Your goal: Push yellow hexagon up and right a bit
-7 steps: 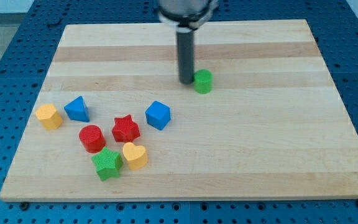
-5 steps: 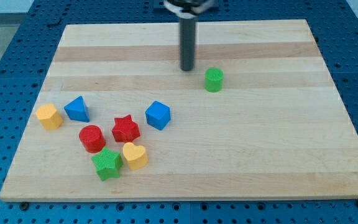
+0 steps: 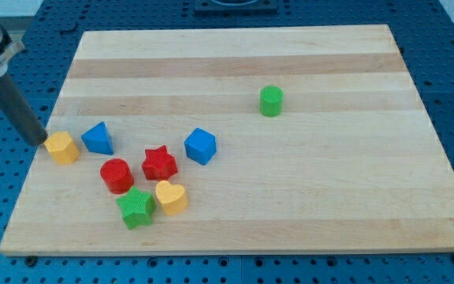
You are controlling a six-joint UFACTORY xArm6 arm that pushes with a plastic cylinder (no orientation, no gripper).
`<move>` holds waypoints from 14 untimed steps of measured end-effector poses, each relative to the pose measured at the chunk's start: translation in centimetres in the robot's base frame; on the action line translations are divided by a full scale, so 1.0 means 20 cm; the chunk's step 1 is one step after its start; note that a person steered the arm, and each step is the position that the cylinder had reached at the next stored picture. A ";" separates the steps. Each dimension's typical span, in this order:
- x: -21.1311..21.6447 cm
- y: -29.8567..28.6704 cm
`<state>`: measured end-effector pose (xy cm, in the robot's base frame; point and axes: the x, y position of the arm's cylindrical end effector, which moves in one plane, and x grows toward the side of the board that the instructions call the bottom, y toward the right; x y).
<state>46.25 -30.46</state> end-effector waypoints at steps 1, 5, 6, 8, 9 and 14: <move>0.21 0.00; 0.13 0.18; 0.00 0.21; -0.12 0.26; -0.12 0.21; -0.30 0.53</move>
